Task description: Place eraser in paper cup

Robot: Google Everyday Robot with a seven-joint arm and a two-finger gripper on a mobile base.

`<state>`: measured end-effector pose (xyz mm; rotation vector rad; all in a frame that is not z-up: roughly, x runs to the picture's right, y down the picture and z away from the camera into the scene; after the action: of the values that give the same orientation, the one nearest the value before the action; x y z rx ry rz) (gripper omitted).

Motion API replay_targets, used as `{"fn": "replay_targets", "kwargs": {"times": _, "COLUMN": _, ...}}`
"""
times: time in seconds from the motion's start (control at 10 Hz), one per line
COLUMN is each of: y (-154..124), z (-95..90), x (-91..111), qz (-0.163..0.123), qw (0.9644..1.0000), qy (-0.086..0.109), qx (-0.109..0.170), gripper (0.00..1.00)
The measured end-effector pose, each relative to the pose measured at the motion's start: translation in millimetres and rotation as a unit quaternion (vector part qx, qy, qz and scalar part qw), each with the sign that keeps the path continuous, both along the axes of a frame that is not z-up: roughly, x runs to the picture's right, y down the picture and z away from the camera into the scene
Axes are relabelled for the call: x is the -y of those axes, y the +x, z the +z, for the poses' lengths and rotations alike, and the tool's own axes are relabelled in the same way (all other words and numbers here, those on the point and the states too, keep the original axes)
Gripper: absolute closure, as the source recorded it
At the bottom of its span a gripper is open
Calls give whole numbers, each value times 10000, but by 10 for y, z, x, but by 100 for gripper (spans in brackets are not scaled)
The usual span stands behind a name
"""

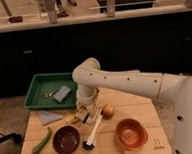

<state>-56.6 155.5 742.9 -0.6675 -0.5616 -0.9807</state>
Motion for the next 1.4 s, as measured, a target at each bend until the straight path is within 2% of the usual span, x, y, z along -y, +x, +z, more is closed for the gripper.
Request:
{"fn": "replay_targets", "kwargs": {"times": 0.2, "y": -13, "z": -11, "x": -40, "qz": -270, "qw": 9994, "qy": 5, "qx": 206, "gripper": 100}}
{"fn": "replay_targets", "kwargs": {"times": 0.9, "y": 5, "z": -63, "x": 0, "qz": -680, "qw": 9965, "qy": -26, "qx": 480, "gripper": 100}}
{"fn": "replay_targets", "kwargs": {"times": 1.2, "y": 50, "z": -47, "x": 7, "qz": -752, "qw": 9957, "qy": -66, "qx": 530, "gripper": 100}}
{"fn": "replay_targets", "kwargs": {"times": 1.3, "y": 68, "z": -40, "x": 10, "qz": -749, "qw": 9958, "qy": -71, "qx": 522, "gripper": 99}}
{"fn": "replay_targets", "kwargs": {"times": 1.4, "y": 91, "z": -32, "x": 15, "qz": -739, "qw": 9960, "qy": -65, "qx": 501, "gripper": 91}}
